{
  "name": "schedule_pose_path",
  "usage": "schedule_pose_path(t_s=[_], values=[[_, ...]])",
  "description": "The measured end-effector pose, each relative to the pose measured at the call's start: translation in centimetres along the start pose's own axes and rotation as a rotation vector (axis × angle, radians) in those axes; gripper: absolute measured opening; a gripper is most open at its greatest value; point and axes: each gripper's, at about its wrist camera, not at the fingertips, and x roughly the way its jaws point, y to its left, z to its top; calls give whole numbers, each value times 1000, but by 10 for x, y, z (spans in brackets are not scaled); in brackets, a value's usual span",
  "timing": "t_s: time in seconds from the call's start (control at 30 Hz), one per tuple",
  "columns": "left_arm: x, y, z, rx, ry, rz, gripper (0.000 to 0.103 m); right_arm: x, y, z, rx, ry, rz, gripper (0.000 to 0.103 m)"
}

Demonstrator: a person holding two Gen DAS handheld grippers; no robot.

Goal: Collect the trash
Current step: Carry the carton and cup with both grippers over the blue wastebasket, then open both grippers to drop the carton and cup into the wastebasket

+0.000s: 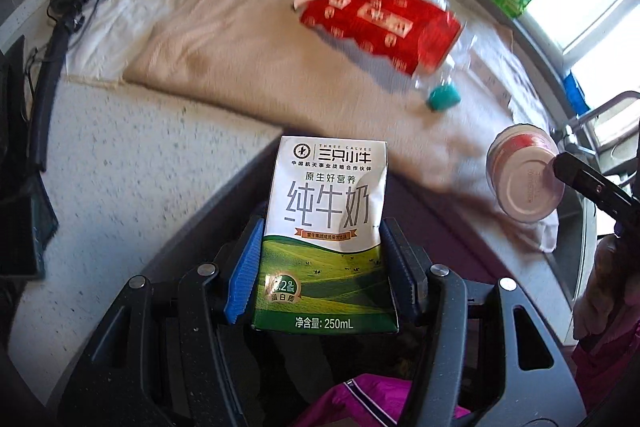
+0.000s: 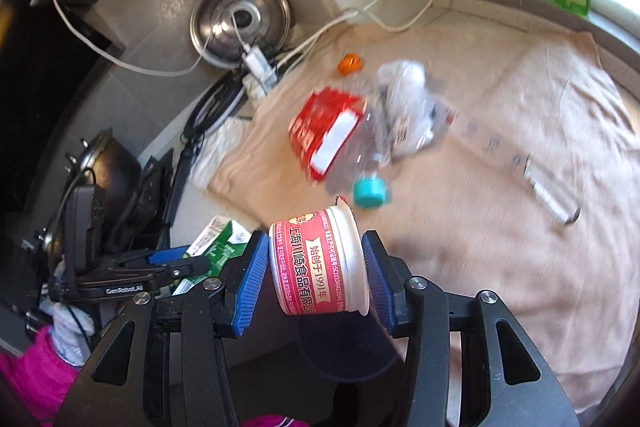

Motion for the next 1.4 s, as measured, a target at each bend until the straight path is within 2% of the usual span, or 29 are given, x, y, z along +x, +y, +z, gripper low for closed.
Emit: schedule_pose_path(t_s=[0.3,0.63,0.87,1.03,1.4], values=[[51,10,-33,17,112,30,60,35,16,-54,-23,103,-24,46],[97,17,-51,5,204,61,60,86,24,-90,-70,200,-65,46],[112,13,-49,36,222,98,60,118,17,-108,-57,264,-91,46],[120,10,-44,58,227,122,60,136,16,-109,-41,278,-103,46],[124,11,-36,72,220,149,65,130,12,-107,-38,270,-107,46]])
